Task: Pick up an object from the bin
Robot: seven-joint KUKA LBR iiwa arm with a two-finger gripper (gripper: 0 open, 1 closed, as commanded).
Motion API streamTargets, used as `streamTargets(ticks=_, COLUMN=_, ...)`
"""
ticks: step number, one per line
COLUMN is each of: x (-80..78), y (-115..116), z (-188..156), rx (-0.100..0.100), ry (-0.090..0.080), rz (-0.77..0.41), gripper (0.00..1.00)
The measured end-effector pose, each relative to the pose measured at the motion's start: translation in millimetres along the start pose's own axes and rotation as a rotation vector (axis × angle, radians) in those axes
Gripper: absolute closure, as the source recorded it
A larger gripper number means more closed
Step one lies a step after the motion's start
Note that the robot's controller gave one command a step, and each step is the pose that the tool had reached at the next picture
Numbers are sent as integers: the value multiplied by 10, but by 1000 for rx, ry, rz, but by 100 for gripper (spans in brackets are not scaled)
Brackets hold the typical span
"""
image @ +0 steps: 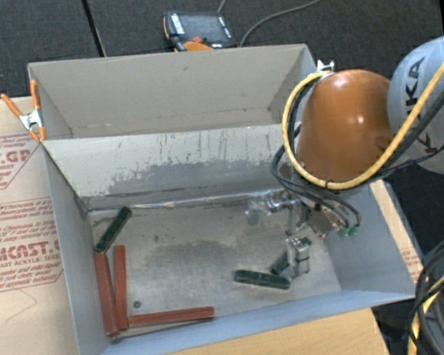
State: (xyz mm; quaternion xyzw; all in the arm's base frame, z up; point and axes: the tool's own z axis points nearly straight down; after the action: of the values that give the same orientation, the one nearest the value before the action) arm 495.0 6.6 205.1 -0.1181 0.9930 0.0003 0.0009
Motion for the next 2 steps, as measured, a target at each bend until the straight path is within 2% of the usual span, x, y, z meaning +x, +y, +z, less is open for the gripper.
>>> streamTargets(ticks=1, x=149, y=-193, z=1025, rx=-1, ry=9, rz=167, gripper=0)
streamTargets(ticks=2, x=136, y=-371, z=1358, rx=1, ry=-4, rz=100, gripper=0)
